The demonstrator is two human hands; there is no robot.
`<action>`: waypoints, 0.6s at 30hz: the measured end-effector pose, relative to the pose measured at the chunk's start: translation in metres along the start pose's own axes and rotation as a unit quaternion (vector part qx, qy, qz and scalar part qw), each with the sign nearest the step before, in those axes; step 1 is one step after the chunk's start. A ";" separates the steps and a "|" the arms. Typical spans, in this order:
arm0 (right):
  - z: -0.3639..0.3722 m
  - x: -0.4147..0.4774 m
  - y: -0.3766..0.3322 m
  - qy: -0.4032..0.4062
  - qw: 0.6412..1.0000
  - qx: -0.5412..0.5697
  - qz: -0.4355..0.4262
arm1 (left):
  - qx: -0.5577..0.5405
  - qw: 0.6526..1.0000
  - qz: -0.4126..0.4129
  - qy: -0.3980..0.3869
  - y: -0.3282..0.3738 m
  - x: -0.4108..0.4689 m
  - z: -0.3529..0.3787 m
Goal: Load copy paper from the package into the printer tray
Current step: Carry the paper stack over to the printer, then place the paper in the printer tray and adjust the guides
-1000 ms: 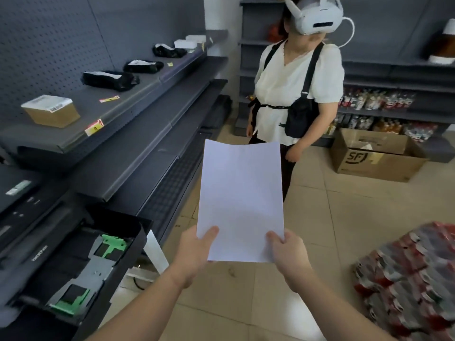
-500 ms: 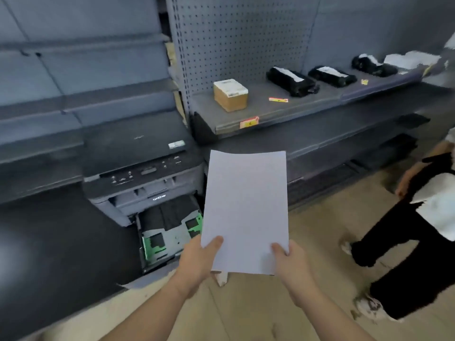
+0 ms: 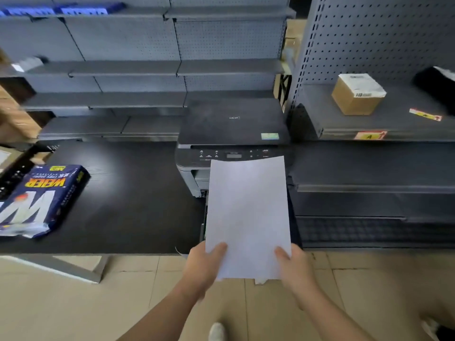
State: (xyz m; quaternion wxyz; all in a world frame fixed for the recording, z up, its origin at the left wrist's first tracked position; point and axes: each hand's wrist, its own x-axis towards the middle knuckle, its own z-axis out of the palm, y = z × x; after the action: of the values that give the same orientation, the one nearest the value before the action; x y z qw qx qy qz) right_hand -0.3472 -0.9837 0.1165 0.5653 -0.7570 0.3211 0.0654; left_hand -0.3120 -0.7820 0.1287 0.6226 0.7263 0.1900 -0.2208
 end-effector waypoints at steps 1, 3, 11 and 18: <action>0.007 0.004 0.000 -0.003 1.000 -0.003 0.006 | -0.001 1.000 -0.011 -0.002 -0.004 0.006 -0.004; 0.018 0.013 0.005 -0.011 0.999 -0.022 0.021 | -0.003 1.000 -0.031 -0.005 -0.012 0.018 -0.009; 0.051 0.046 0.034 -0.038 0.992 -0.044 0.111 | 0.015 0.995 -0.100 -0.005 -0.042 0.064 -0.017; 0.057 0.079 0.027 -0.061 0.983 -0.049 0.166 | 0.016 0.990 -0.140 -0.012 -0.039 0.095 -0.016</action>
State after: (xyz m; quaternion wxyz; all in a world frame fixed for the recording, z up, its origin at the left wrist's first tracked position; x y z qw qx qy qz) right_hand -0.2853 -0.9693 0.0373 0.5271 -0.7148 0.4033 0.2204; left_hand -0.2535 -0.7597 0.0455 0.5763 0.6994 0.2793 -0.3175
